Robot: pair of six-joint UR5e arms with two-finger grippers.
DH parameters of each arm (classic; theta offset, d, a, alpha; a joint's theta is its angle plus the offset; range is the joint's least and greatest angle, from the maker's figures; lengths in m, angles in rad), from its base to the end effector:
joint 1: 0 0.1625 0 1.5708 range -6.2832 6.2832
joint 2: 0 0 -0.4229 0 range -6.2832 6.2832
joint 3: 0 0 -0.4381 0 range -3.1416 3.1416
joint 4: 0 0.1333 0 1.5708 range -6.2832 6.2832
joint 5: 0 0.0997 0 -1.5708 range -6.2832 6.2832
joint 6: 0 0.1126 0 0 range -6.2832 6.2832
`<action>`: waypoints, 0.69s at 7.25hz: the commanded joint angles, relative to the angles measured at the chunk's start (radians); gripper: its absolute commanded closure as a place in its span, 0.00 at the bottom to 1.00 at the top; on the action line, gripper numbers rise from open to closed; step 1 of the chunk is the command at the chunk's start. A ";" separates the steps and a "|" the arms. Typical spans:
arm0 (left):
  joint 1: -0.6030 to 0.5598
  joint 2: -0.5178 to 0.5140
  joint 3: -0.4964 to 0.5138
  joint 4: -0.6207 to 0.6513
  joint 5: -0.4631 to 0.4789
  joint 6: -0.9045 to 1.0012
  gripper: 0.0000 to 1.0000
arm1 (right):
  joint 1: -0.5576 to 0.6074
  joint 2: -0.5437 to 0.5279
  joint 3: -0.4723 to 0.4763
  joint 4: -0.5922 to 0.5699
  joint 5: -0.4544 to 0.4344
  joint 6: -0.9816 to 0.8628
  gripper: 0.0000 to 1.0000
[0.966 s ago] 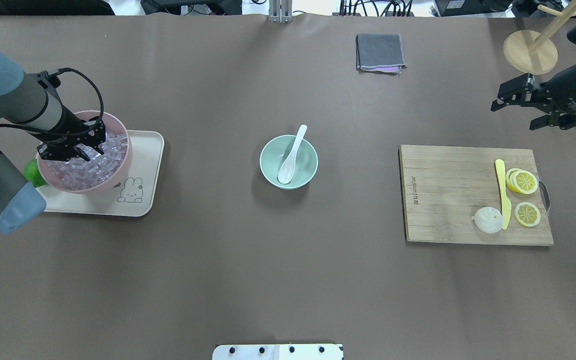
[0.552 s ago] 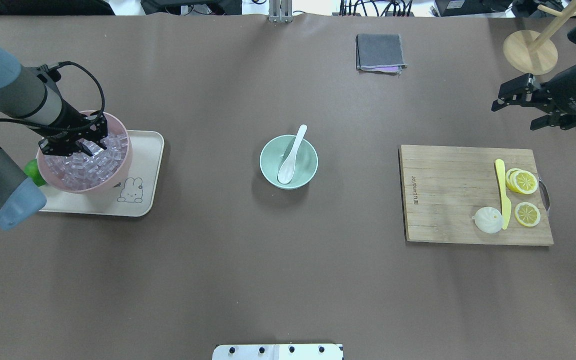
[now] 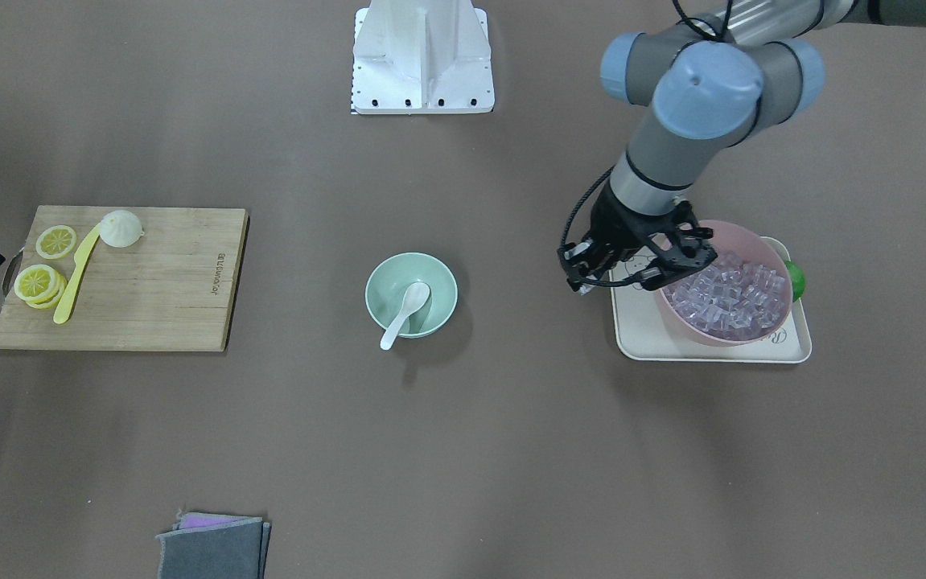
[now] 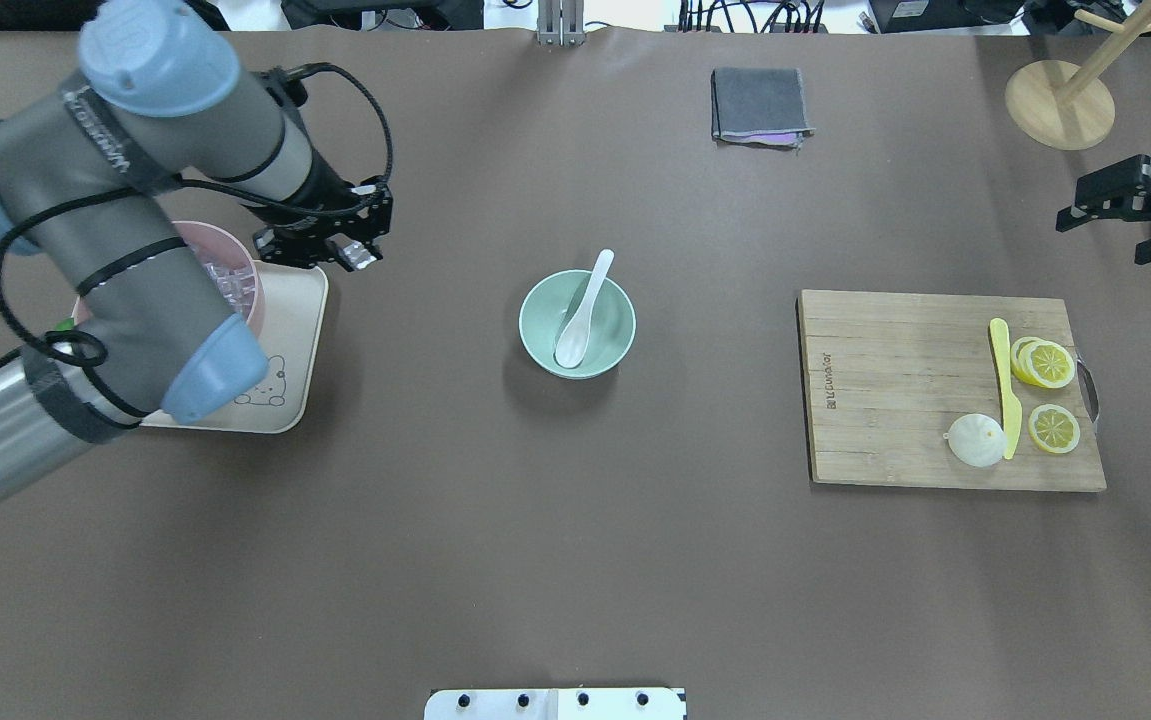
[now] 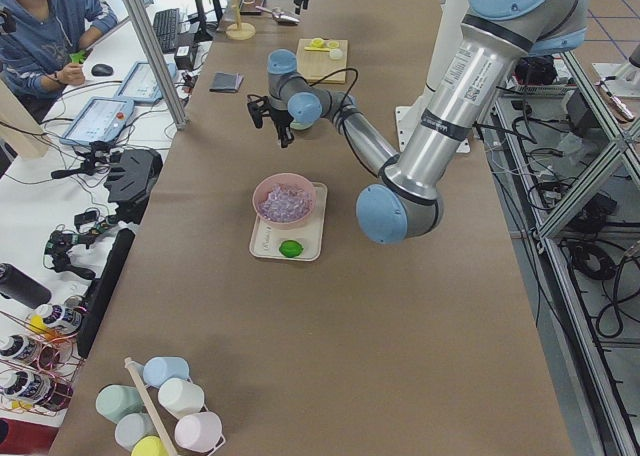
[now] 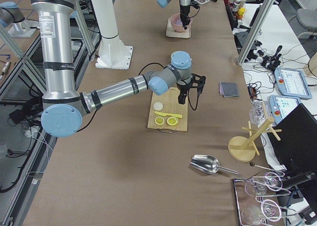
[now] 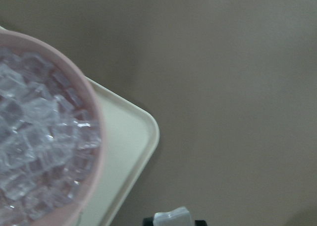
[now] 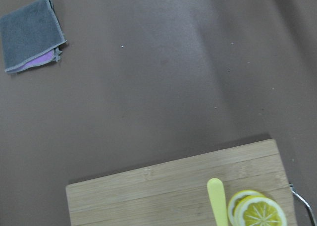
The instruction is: Put spoon and ice into bowl
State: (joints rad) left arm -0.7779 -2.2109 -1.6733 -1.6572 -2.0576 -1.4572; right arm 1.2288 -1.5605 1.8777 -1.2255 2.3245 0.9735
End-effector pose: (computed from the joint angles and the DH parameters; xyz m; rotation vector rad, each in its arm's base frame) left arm 0.4535 -0.5600 0.1992 -0.0638 0.9360 -0.4137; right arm -0.1314 -0.5367 0.4521 0.0555 -0.9616 0.3328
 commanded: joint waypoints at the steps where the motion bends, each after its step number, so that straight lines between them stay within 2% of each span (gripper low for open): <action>1: 0.065 -0.145 0.097 -0.006 0.048 -0.002 1.00 | 0.073 -0.080 -0.003 0.000 0.027 -0.158 0.00; 4: 0.147 -0.228 0.205 -0.142 0.069 -0.003 1.00 | 0.080 -0.111 -0.005 0.000 0.027 -0.177 0.00; 5: 0.167 -0.246 0.239 -0.156 0.106 0.004 0.08 | 0.080 -0.113 -0.009 0.000 0.029 -0.179 0.00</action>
State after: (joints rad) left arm -0.6394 -2.4313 -1.4751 -1.7815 -1.9864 -1.4591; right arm 1.3079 -1.6682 1.8727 -1.2256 2.3518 0.7978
